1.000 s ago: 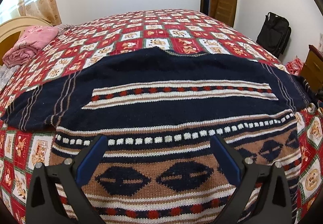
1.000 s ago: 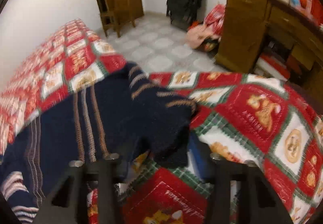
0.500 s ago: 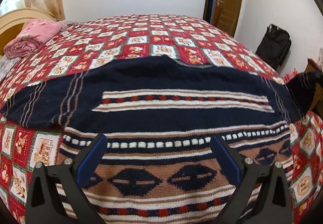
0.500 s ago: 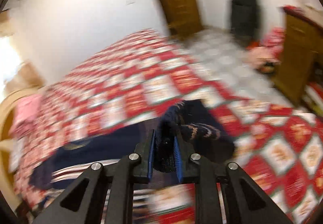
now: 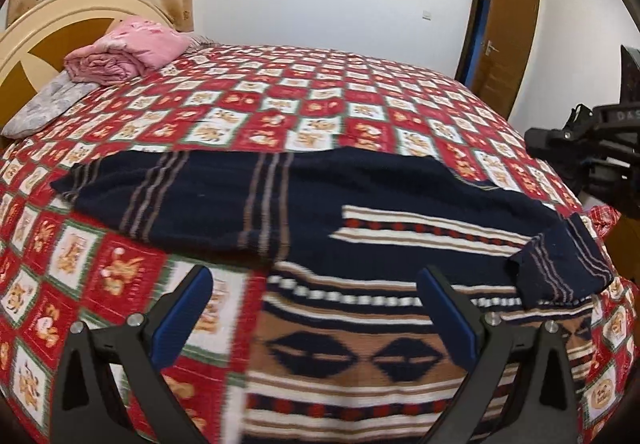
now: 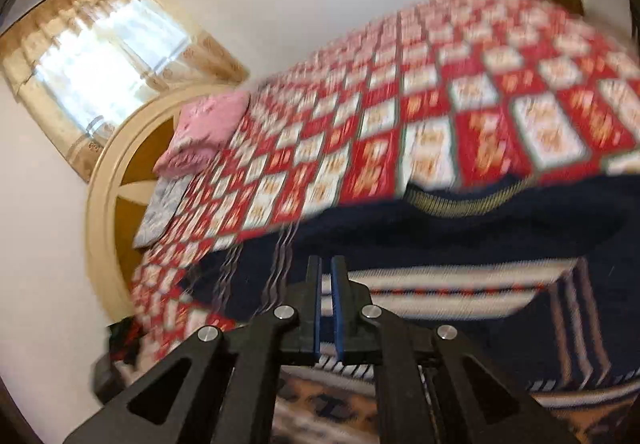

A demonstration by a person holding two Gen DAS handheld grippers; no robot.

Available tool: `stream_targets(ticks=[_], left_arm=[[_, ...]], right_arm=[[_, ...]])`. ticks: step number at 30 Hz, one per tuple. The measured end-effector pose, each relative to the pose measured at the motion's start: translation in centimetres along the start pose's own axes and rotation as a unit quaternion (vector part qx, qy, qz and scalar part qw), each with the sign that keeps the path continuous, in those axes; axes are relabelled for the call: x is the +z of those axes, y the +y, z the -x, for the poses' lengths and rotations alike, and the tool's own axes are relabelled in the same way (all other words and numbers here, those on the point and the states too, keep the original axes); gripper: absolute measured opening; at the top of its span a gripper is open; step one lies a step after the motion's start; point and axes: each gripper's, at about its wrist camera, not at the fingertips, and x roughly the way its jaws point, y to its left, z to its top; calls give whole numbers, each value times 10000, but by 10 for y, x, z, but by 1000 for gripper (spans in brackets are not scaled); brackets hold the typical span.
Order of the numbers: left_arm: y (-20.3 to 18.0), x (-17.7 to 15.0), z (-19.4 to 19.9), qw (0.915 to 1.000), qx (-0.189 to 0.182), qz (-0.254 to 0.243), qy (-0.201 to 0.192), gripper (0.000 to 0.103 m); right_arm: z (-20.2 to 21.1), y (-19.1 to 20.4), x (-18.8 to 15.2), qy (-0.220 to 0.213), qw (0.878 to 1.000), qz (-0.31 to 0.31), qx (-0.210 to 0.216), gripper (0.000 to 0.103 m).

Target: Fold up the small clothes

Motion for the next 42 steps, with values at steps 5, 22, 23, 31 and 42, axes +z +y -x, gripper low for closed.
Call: stream_targets(ticks=[5,22,23,31,42], left_arm=[[1,-7,-8,9998,-94,-196,-41,103],[-216,4,-90,9388,-2647,-2063,781,102],[-222,1,-95,9356,-2668,-2148,858,98],[-234,-15,-100,9256,-2824,-2273,1090,37],[-211,34,-55,9271,-3388,-1491,589,10]], right_arm=[[41,-54,-14,-491,9973,-293,-459,6],[141,-174,-96,-1427,9707,-1924,-170,92],[145,-177,-97,-1458,9701,-1927,-236,92],[150,-213,-114,-1390,9613,-2353,-337,92],[184,-210,-125,-1896,9499,-2405,-618,92]])
